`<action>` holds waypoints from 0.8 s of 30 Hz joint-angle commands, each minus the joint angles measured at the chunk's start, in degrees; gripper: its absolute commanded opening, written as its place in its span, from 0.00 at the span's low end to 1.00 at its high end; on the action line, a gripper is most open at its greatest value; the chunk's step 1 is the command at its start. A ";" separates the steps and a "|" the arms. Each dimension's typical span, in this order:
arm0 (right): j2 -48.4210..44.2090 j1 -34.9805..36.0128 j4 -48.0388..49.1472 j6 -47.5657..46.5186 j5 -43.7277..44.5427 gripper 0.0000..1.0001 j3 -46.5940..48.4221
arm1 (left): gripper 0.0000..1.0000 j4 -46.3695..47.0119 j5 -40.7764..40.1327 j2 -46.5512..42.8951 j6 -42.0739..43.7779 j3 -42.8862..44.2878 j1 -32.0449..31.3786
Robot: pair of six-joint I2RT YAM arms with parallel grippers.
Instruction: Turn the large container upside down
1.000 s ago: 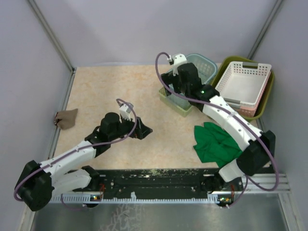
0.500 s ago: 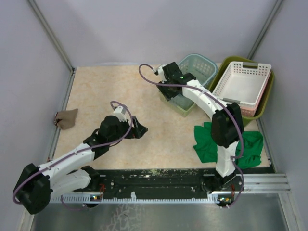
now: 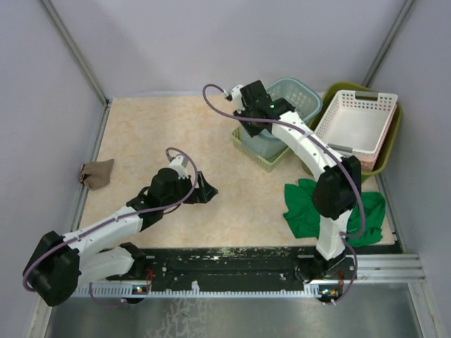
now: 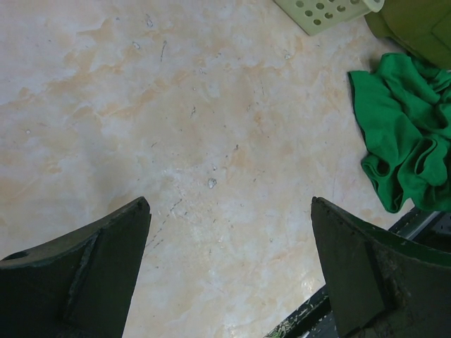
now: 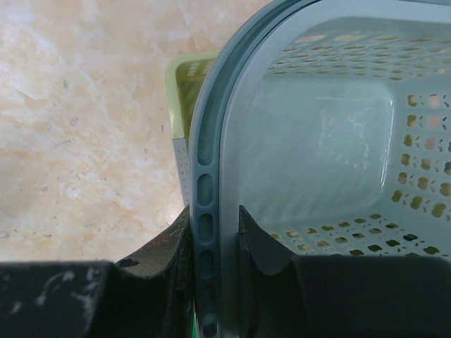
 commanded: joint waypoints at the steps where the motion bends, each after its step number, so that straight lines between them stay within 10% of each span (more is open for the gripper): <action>1: -8.62 -0.20 -1.03 -0.01 3.13 0.00 10.14 | 1.00 -0.88 -2.10 -0.10 1.08 4.69 -0.22; 7: -12.45 1.25 -1.99 5.08 -0.34 0.00 17.39 | 1.00 -15.42 -6.80 1.35 4.23 15.14 3.75; 12: -19.72 1.78 5.29 15.16 -11.66 0.00 14.46 | 1.00 -20.13 2.23 -1.01 3.85 20.82 19.42; 24: -32.87 4.84 66.37 58.02 -40.49 0.00 -25.61 | 1.00 -40.48 11.32 5.59 -5.16 36.56 53.75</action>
